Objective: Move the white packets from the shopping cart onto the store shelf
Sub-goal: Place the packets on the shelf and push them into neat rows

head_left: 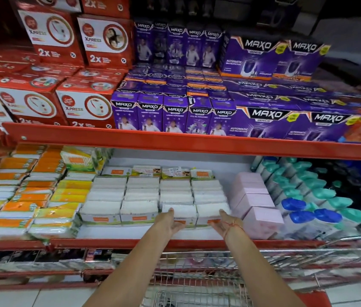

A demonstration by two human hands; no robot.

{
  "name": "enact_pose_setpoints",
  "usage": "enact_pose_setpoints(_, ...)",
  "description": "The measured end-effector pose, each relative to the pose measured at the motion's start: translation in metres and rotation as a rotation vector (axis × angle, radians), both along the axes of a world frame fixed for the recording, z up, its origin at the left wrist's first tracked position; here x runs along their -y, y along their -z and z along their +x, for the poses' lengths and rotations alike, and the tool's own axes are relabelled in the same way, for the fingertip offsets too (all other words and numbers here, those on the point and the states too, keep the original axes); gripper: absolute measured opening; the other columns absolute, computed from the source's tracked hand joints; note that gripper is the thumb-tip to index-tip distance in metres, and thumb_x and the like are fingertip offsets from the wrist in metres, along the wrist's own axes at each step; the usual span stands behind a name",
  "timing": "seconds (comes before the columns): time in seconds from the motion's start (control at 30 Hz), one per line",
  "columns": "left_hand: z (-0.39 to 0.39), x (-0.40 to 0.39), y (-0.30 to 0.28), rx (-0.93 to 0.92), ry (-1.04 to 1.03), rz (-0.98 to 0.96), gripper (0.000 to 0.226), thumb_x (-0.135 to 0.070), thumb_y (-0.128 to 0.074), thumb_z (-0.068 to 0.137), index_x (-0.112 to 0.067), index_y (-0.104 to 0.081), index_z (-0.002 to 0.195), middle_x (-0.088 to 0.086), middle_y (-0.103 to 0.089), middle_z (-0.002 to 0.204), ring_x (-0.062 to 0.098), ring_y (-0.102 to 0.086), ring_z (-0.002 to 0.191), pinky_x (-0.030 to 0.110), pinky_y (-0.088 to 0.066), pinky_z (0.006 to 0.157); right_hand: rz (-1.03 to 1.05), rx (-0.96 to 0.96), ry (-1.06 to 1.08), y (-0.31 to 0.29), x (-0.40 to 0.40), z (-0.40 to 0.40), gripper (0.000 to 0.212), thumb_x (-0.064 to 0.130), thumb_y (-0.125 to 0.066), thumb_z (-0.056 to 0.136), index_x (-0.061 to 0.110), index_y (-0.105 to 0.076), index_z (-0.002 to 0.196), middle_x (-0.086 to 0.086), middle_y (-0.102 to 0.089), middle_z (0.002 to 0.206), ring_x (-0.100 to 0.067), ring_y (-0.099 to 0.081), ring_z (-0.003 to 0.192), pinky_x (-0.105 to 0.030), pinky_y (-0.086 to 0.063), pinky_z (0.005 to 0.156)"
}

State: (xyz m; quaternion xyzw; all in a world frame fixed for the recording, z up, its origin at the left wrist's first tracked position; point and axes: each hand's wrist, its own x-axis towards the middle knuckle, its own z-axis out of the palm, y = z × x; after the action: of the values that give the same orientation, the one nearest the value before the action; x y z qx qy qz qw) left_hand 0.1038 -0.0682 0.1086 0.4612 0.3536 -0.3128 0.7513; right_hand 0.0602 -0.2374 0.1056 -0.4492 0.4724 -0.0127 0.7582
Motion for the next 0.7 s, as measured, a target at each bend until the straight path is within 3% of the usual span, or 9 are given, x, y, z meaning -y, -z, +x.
enact_pose_setpoints(0.1, -0.001, 0.002, -0.003, 0.002, 0.008, 0.012, 0.053, -0.017, -0.047, 0.098, -0.002, -0.023, 0.144, 0.033, -0.04, 0.14, 0.045, -0.055, 0.115, 0.046, -0.05, 0.094, -0.029, -0.026, -0.011, 0.001, 0.001, 0.002, 0.022, 0.016, -0.053, 0.096, -0.006, -0.056, 0.093, -0.029, -0.058, 0.123, -0.031, -0.066, 0.068, -0.024, -0.051, 0.029)
enact_pose_setpoints(0.2, -0.006, -0.008, -0.011, 0.068, 0.136, 0.084, 0.051, -0.021, -0.05, 0.097, 0.004, -0.032, 0.137, 0.034, -0.051, 0.131, 0.04, -0.064, 0.102, 0.035, -0.059, 0.077, -0.085, -0.061, -0.122, -0.005, 0.0, -0.004, 0.032, 0.023, -0.055, 0.094, -0.009, -0.058, 0.096, -0.022, -0.064, 0.108, -0.029, -0.063, 0.064, -0.032, -0.059, 0.042)
enact_pose_setpoints(0.27, -0.01, -0.025, -0.018, 0.181, 0.285, 0.189, 0.046, -0.024, -0.054, 0.096, 0.015, -0.048, 0.12, 0.031, -0.068, 0.105, 0.031, -0.072, 0.083, 0.028, -0.062, 0.062, -0.445, -0.138, -0.299, -0.01, -0.009, -0.01, 0.042, 0.034, -0.054, 0.094, -0.005, -0.067, 0.085, -0.019, -0.074, 0.084, -0.031, -0.069, 0.055, -0.043, -0.062, 0.055)
enact_pose_setpoints(0.33, -0.011, -0.048, -0.026, 0.423, 0.381, 0.33, 0.041, -0.023, -0.056, 0.094, 0.017, -0.062, 0.101, 0.02, -0.074, 0.077, 0.021, -0.074, 0.063, 0.024, -0.061, 0.056, -1.02, -0.124, -0.429, -0.012, -0.025, -0.011, 0.059, 0.048, -0.039, 0.093, 0.005, -0.069, 0.065, -0.013, -0.073, 0.062, -0.028, -0.069, 0.047, -0.041, -0.061, 0.055)
enact_pose_setpoints(0.43, -0.003, -0.096, -0.036, 0.947, 0.456, 0.735, 0.025, -0.02, -0.055, 0.096, -0.002, -0.071, 0.087, 0.004, -0.072, 0.063, 0.008, -0.068, 0.05, 0.021, -0.058, 0.053, -1.477, 0.146, -0.603, -0.025, -0.066, 0.002, 0.055, 0.051, -0.032, 0.093, 0.013, -0.069, 0.077, -0.009, -0.074, 0.071, -0.027, -0.069, 0.064, -0.033, -0.058, 0.06)
enact_pose_setpoints(0.5, 0.011, -0.132, -0.035, 1.212, 0.539, 1.137, 0.03, -0.035, -0.053, 0.094, -0.01, -0.069, 0.099, 0.003, -0.075, 0.078, 0.014, -0.071, 0.067, 0.025, -0.059, 0.063, -1.533, 0.307, -0.812, -0.031, -0.094, 0.017, 0.053, 0.055, -0.036, 0.092, 0.014, -0.062, 0.113, -0.012, -0.069, 0.112, -0.027, -0.064, 0.102, -0.033, -0.054, 0.086)
enact_pose_setpoints(0.57, 0.03, -0.168, -0.023, 1.336, 0.712, 1.424, 0.063, -0.059, -0.035, 0.09, -0.011, -0.056, 0.125, 0.01, -0.069, 0.115, 0.025, -0.065, 0.105, 0.036, -0.055, 0.087, -1.604, 0.305, -1.075, -0.028, -0.116, 0.035, 0.092, 0.078, -0.023, 0.08, 0.012, -0.032, 0.142, -0.011, -0.038, 0.148, -0.026, -0.031, 0.139, -0.039, -0.026, 0.116)
enact_pose_setpoints(0.63, 0.048, -0.2, -0.007, 1.354, 0.981, 1.604, 0.09, -0.075, -0.02, 0.083, -0.008, -0.031, 0.144, 0.012, -0.038, 0.149, 0.028, -0.036, 0.137, 0.042, -0.025, 0.115, -1.702, 0.225, -1.243, -0.017, -0.127, 0.052, 0.114, 0.088, -0.011, 0.064, 0.012, -0.003, 0.149, -0.007, -0.005, 0.159, -0.023, 0.003, 0.146, -0.044, 0.004, 0.119)
enact_pose_setpoints(0.7, 0.06, -0.221, 0.003, 1.324, 1.106, 1.686, 0.104, -0.082, -0.016, 0.079, -0.003, -0.017, 0.147, 0.014, -0.017, 0.155, 0.03, -0.018, 0.143, 0.037, 0.008, 0.116, -1.726, 0.153, -1.315, -0.004, -0.133, 0.063, 0.124, 0.092, -0.004, 0.055, 0.011, 0.01, 0.148, -0.009, 0.01, 0.158, -0.023, 0.015, 0.145, -0.046, 0.013, 0.117)
